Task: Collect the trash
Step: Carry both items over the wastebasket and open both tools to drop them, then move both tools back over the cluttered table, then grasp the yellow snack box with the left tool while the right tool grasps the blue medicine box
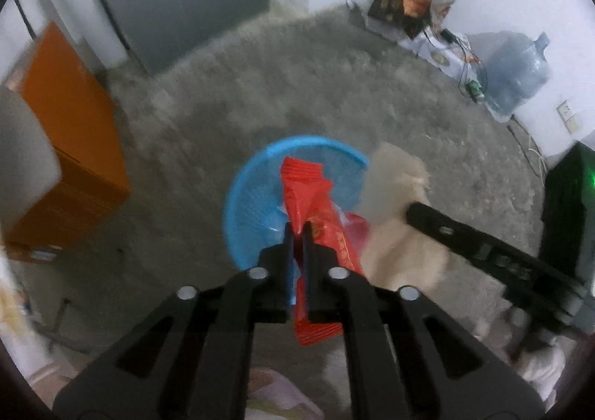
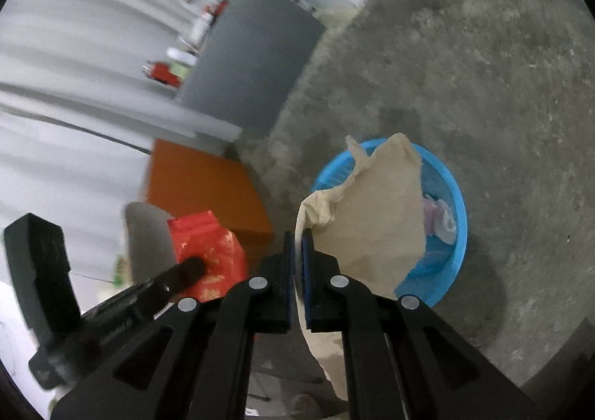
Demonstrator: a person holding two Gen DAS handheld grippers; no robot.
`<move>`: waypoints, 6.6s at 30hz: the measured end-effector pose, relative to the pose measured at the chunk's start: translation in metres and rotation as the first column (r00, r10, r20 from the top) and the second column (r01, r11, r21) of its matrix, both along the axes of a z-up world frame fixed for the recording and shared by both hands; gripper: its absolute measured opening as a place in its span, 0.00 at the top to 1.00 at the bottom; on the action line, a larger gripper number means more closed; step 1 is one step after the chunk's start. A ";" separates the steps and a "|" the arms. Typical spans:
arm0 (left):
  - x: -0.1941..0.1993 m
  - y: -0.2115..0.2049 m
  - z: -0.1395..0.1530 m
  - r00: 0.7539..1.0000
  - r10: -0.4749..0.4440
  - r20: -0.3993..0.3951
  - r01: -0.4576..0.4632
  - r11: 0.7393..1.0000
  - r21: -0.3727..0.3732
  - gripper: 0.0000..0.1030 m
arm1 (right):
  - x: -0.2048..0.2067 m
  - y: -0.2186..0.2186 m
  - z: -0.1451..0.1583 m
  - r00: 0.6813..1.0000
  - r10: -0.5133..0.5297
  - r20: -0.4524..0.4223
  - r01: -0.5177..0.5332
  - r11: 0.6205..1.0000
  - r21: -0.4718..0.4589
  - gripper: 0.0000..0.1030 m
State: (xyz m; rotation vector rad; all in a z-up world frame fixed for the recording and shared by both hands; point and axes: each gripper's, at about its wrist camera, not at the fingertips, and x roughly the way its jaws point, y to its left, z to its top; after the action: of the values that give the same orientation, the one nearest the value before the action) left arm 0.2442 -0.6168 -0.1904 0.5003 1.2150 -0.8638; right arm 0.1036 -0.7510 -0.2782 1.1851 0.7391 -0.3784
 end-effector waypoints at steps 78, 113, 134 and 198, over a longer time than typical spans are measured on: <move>-0.183 0.501 0.098 0.603 0.129 0.787 -0.173 0.984 -0.029 0.32 | -0.033 0.415 0.212 0.782 0.618 0.076 -0.558 0.750 -0.354 0.06; -0.141 0.517 0.087 0.716 0.178 0.675 -0.214 0.976 -0.030 0.87 | 0.083 0.476 0.229 0.624 0.779 0.060 -0.719 0.602 -0.348 0.33; -0.141 0.538 0.087 0.727 0.240 0.643 -0.216 0.969 -0.117 0.87 | 0.214 0.536 0.205 0.535 0.803 -0.262 -0.794 0.371 -0.481 0.53; -0.146 0.548 0.103 0.694 0.318 0.646 -0.259 0.947 -0.188 0.87 | 0.173 0.642 0.209 -0.316 0.549 -0.774 -0.712 -0.677 -0.189 0.27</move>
State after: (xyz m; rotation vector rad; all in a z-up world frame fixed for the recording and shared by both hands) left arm 0.0984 -0.0684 -0.0876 0.4763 0.5532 -0.3881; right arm 0.2768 -0.1089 -0.0690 -0.9189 1.2883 0.7734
